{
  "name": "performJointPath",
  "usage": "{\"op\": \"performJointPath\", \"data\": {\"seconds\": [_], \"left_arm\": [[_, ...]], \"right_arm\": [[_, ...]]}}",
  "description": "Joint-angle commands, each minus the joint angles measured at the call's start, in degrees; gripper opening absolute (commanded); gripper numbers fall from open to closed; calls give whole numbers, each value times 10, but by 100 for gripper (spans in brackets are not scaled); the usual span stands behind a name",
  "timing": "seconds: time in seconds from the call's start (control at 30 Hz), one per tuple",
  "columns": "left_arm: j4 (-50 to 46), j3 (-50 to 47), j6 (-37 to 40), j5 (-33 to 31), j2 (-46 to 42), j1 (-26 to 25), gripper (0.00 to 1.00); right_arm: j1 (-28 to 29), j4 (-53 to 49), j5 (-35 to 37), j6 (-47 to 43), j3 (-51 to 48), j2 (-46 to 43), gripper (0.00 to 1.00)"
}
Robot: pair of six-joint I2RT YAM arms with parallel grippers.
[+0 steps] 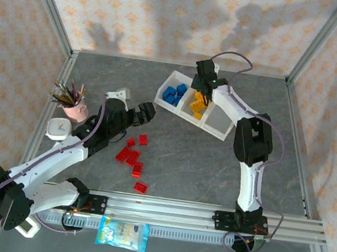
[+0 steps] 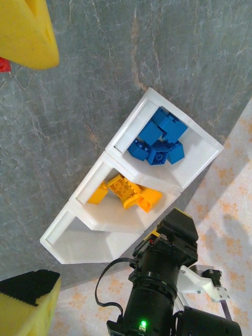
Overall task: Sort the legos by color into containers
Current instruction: Place the lego in the container, then pick up the lego from the bottom-center of the table.
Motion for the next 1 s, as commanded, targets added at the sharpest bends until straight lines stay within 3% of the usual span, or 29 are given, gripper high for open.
{"op": "performJointPath", "data": {"seconds": [0.0,0.2,0.53,0.97], "left_arm": [[25,6,9,5,-10,4,99],[-6,2,9,8,-28,6,99],[-101,-46,-3,-21,-135,12,99],[-206,-97,-43,-53,-252,14,99]], "right_arm": [[3,-18,-7,-9,11,-28,57],[32,12,-44,-15,-82,-123,63],[144,51,-78,-41,-292,-280,72],[288,102,-157,-56,-487,-366,80]]}}
